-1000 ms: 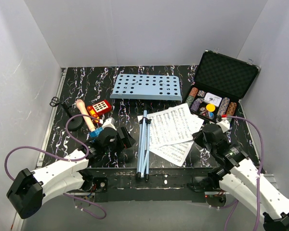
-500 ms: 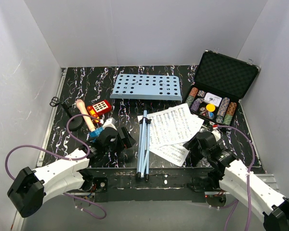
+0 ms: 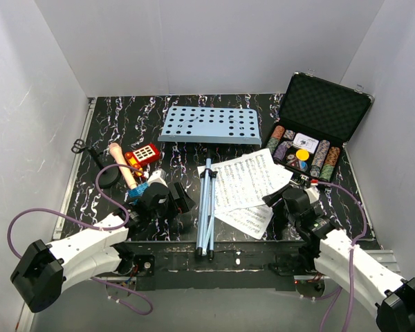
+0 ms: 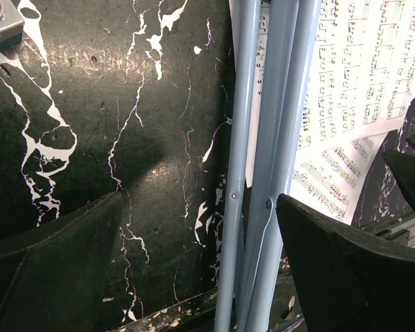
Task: Pack up the instrument practice props
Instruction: Pick up the sheet music from the center of the board.
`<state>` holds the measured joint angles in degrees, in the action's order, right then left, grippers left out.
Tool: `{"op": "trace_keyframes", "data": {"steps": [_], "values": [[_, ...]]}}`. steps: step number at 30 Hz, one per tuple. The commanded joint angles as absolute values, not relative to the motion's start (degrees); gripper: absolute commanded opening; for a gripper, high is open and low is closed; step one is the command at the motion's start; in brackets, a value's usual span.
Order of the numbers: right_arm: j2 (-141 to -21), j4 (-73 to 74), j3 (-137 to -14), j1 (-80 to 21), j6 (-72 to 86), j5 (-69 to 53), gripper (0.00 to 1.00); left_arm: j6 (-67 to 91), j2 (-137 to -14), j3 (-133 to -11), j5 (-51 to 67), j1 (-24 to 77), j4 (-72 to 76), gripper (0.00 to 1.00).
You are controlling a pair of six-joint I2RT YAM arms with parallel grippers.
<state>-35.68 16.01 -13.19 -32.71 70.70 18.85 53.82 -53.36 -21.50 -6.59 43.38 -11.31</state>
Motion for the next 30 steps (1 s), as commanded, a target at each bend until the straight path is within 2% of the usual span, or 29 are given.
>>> {"op": "trace_keyframes", "data": {"steps": [1,10,19,24,30], "values": [[-34.55,13.28,-11.08,-32.34,72.59,21.88,0.67,53.88,-53.17,-22.59,-6.50,43.77,-10.37,0.93],[-26.99,3.26,-2.64,-32.34,73.22,24.96,0.67,53.79,-53.00,-21.27,-6.77,43.77,-9.58,0.93],[-26.89,2.91,-3.25,-32.17,70.93,25.49,0.67,54.05,-55.10,-21.53,-6.77,43.77,-7.82,0.93],[-29.35,-7.97,-0.44,-31.38,69.96,24.35,0.64,54.05,-55.63,-21.18,-6.42,43.77,-7.47,0.93],[-38.48,-19.15,1.85,-30.59,68.91,21.45,0.60,53.53,-55.37,-20.65,-6.77,43.77,-7.03,0.93]]}}
